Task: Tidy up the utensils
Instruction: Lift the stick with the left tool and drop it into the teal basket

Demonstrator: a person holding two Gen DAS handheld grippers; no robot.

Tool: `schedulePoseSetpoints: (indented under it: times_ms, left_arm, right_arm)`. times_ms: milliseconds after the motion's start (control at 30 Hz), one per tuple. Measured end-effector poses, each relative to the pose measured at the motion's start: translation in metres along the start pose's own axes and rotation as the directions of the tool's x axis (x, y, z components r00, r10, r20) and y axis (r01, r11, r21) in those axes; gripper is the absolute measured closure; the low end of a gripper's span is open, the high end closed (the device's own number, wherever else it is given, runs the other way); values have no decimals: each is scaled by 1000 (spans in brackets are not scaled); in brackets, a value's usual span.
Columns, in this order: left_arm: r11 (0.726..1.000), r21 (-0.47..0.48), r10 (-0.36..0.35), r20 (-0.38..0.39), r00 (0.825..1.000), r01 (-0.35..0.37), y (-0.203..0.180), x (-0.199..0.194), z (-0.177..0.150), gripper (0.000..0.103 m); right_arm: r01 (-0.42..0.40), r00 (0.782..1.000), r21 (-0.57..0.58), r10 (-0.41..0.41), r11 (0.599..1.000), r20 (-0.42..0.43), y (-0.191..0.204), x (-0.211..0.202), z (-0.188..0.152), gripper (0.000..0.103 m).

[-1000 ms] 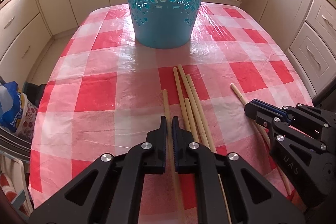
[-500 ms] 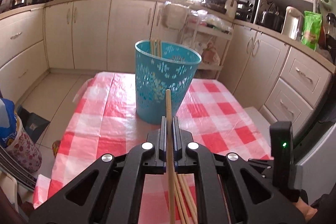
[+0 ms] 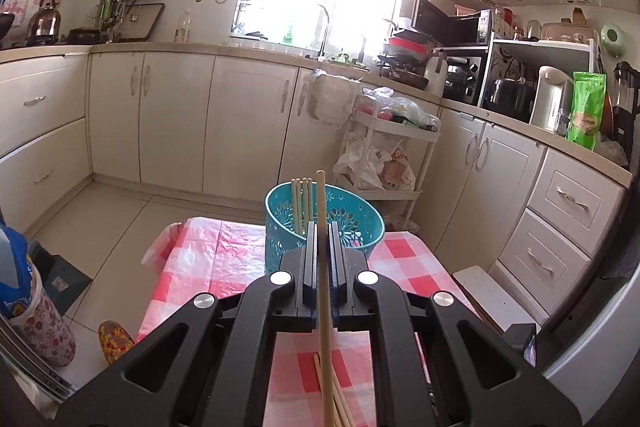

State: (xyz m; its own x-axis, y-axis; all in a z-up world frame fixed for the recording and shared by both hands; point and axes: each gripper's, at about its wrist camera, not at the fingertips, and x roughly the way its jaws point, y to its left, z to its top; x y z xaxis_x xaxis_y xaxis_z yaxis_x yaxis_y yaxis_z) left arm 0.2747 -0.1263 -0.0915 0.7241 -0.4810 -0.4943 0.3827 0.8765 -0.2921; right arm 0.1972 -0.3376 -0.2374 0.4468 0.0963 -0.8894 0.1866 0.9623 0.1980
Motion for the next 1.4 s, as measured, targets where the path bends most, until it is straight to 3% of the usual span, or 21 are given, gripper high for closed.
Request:
schedulePoseSetpoints:
  times_ms: [600,1067,1400]
  left_arm:
    - [998,-54,-35,131,991,43,11,40,61,99]
    - [995,-92,-9,191,981,27,4,105,87,99]
    - [996,-88,19,202,979,-1,0,139,85,99]
  right_arm:
    - [-83,997,102,83,991,10,-21,-2,1,97]
    - [-117,993,97,116,988,23,-20,-4,0,97]
    - [-118,993,97,116,988,28,-19,-4,0,97]
